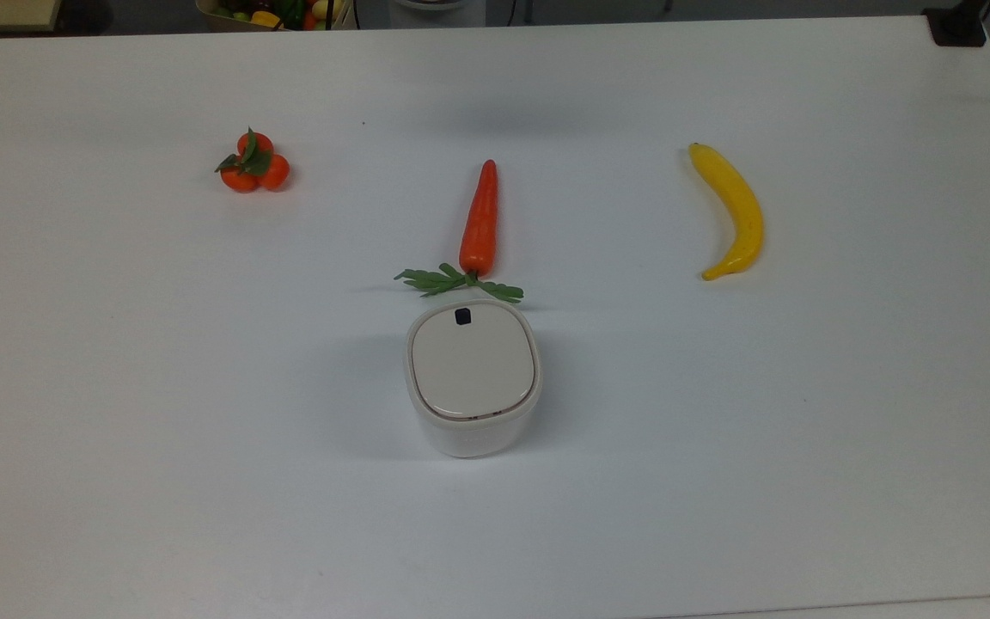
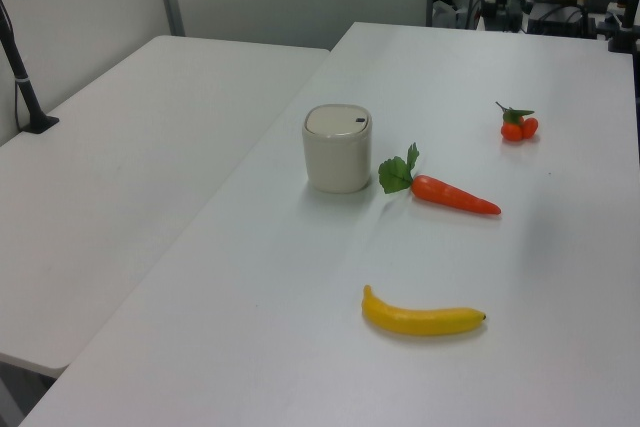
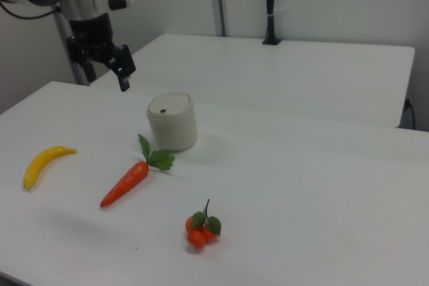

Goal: Close garbage bin

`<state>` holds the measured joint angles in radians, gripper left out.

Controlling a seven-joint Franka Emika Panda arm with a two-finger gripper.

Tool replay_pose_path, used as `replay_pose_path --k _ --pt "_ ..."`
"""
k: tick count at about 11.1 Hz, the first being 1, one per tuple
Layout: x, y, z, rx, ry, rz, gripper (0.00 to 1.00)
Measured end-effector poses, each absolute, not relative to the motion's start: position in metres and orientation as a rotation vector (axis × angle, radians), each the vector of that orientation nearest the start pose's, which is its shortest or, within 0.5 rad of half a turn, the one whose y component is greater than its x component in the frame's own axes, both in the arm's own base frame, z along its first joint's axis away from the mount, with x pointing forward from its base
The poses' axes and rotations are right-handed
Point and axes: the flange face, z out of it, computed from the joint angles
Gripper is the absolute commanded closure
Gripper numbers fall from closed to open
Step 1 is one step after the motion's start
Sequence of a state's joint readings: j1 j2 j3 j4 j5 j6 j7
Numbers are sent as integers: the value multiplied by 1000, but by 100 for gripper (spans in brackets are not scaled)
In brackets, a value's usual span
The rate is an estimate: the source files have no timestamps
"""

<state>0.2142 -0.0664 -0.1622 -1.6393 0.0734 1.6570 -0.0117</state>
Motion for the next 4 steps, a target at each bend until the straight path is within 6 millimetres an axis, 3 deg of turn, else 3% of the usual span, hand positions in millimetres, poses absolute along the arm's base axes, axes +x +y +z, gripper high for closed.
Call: replay_pose_path --k 4 --pt "549 33 628 -3052 -190 -148 0"
